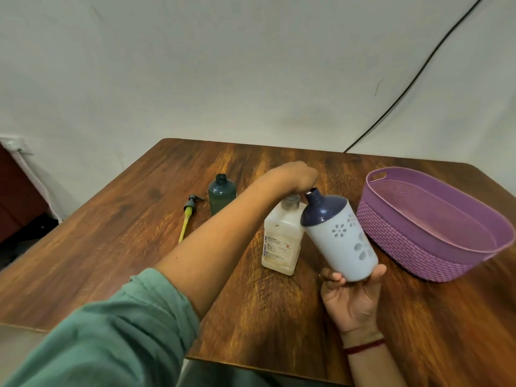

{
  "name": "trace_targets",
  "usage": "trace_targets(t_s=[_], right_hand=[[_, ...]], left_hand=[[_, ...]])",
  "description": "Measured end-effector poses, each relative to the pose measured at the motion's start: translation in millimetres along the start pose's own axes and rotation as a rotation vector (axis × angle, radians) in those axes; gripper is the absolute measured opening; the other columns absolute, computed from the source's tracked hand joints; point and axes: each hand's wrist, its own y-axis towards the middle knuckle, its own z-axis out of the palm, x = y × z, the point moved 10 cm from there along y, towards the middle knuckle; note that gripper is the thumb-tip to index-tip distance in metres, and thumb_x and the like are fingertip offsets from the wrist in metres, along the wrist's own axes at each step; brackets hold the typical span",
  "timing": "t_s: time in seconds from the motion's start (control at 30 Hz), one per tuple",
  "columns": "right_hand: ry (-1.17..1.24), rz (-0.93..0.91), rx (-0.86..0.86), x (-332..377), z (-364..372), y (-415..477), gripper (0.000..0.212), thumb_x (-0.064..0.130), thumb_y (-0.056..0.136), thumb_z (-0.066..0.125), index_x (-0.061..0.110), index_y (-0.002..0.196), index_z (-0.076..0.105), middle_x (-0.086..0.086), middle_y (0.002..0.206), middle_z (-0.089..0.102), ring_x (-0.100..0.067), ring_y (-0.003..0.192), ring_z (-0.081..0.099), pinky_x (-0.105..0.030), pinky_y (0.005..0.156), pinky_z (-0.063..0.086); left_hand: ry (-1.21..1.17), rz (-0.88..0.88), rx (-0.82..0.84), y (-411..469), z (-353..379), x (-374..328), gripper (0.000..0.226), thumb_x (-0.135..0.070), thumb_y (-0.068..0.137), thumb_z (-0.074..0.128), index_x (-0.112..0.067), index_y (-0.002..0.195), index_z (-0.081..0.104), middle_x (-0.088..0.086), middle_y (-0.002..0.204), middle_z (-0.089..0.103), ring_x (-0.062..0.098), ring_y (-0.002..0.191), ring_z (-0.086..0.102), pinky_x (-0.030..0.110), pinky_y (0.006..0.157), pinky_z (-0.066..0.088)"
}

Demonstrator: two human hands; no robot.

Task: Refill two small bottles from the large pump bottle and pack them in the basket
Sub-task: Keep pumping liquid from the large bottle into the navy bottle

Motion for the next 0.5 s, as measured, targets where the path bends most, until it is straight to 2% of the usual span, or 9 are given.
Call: trace_targets(t_s=[0.03,0.07,0.13,0.27,0.37,0.43,0.5], right_hand=[[0.054,0.048,-0.041,-2.4,-4.2,-1.1,0.057,0.04,0.095,0.046,0.013,0.144,0.035,-0.018,0.141,0.042,-0.027,0.109,0.053,-0.029,0.095,0.047],[0.005,0.06,-0.038,-5.3,3.4,-2.6,0.056,0.04,0.096,0.045,0.013,0.144,0.035,-0.018,0.141,0.042,-0.028,0.11,0.053,-0.029,0.095,0.047],[-0.005,0.073,0.035,-9.5,12.1,-3.1,0.055,0.04,0.096,0.043,0.012,0.144,0.035,-0.018,0.142,0.042,-0.028,0.112,0.052,-0.028,0.096,0.046],[-0.061,0.025,0.014,-0.3,10.5,-1.2,0.055,0.039,0.098,0.038,0.012,0.145,0.032,-0.019,0.144,0.038,-0.028,0.116,0.049,-0.028,0.099,0.044],[-0.096,-0.007,-0.022,11.3,4.2,3.2,0.055,0.039,0.097,0.042,0.012,0.144,0.035,-0.018,0.142,0.041,-0.027,0.114,0.052,-0.028,0.097,0.045],[0.006,0.02,0.085,3.5,16.4,4.7,0.055,0.037,0.088,0.061,0.012,0.135,0.05,-0.018,0.13,0.054,-0.027,0.098,0.061,-0.027,0.083,0.054],[0.045,-0.027,0.034,10.0,12.3,-0.2,0.064,0.034,0.056,0.089,0.014,0.113,0.069,-0.017,0.105,0.067,-0.022,0.068,0.064,-0.023,0.056,0.057]], left_hand=[[0.002,-0.003,0.024,-2.7,1.6,-2.3,0.035,-0.012,0.101,0.033,0.001,0.118,0.06,0.017,0.124,0.057,0.024,0.094,0.052,0.026,0.071,0.041],[0.02,0.009,0.023,-4.8,-1.1,-4.1,0.034,-0.013,0.101,0.033,0.001,0.119,0.059,0.017,0.124,0.057,0.022,0.092,0.05,0.023,0.068,0.041],[0.061,0.043,0.024,-8.0,-7.8,-9.1,0.034,-0.014,0.101,0.034,0.001,0.119,0.06,0.016,0.123,0.057,0.023,0.094,0.054,0.021,0.063,0.04],[0.063,0.041,0.019,-5.4,-7.3,-9.0,0.034,-0.013,0.101,0.034,0.0,0.118,0.06,0.017,0.124,0.056,0.029,0.104,0.058,0.031,0.08,0.047],[0.081,0.05,0.001,-5.1,-4.1,-6.4,0.031,-0.011,0.099,0.036,0.001,0.112,0.062,0.017,0.121,0.058,0.026,0.094,0.056,0.03,0.074,0.045],[0.115,0.045,-0.005,-5.5,-2.4,-3.3,0.029,-0.011,0.1,0.036,0.001,0.109,0.06,0.018,0.122,0.057,0.023,0.087,0.05,0.028,0.069,0.042],[0.121,0.046,-0.012,-5.8,-3.6,-1.9,0.032,-0.012,0.101,0.033,0.002,0.111,0.06,0.018,0.123,0.056,0.023,0.089,0.049,0.028,0.071,0.041]])
